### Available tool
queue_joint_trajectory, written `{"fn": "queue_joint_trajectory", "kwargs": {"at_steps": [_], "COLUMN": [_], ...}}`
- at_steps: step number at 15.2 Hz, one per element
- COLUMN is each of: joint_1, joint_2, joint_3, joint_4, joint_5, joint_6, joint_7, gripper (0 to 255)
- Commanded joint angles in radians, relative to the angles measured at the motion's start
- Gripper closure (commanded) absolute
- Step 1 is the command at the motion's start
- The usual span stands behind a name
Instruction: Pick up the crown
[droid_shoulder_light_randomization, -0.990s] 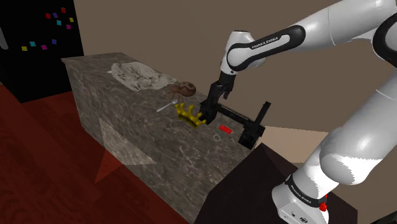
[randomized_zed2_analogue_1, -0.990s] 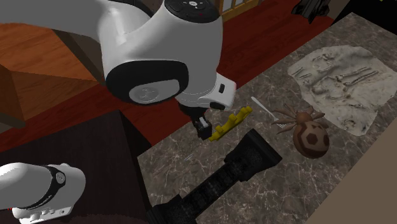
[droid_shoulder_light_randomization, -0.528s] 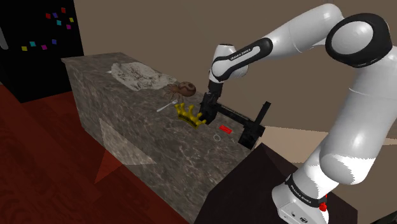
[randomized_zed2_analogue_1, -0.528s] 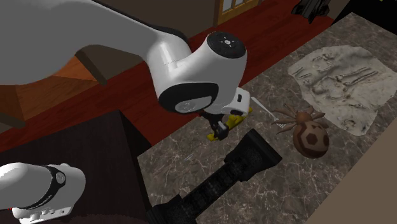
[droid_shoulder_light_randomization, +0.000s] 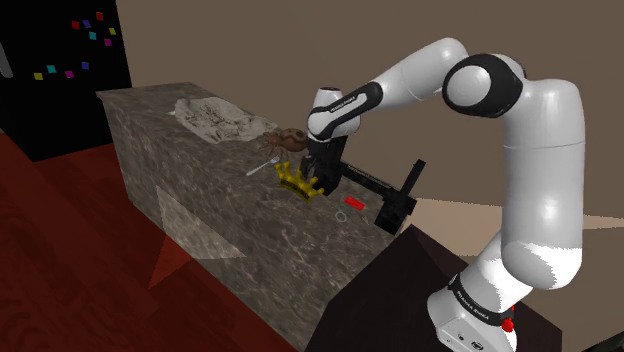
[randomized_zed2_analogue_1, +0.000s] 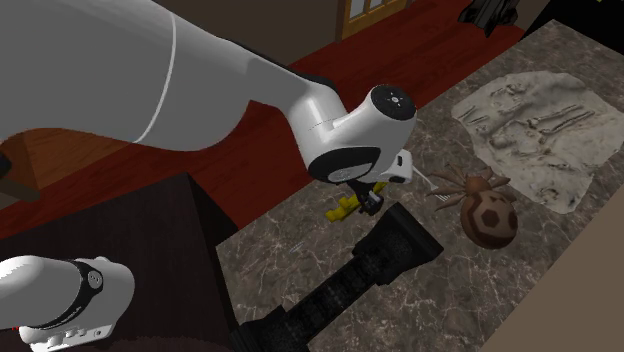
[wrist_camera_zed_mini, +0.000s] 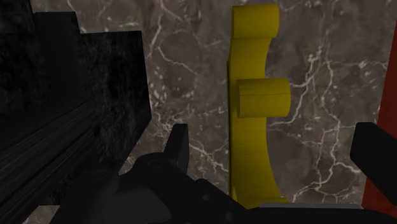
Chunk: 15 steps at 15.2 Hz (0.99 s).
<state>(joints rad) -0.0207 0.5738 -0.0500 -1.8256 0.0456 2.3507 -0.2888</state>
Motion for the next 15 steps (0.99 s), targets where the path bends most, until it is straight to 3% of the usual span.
{"fn": "queue_joint_trajectory", "kwargs": {"at_steps": [1,10,11,15], "joint_1": [-0.004,-0.006,-0.006,-0.006], "joint_2": [0.070,0.146,0.146,0.145], "joint_3": [0.007,0.010,0.010,0.010], "joint_4": [0.075,0.089,0.087,0.087], "joint_5": [0.002,0.006,0.006,0.006], "joint_6": [-0.008,0.055,0.057,0.056], "joint_7": [-0.013,-0.016,-0.015,-0.015], "gripper": [0,0,255,255]}}
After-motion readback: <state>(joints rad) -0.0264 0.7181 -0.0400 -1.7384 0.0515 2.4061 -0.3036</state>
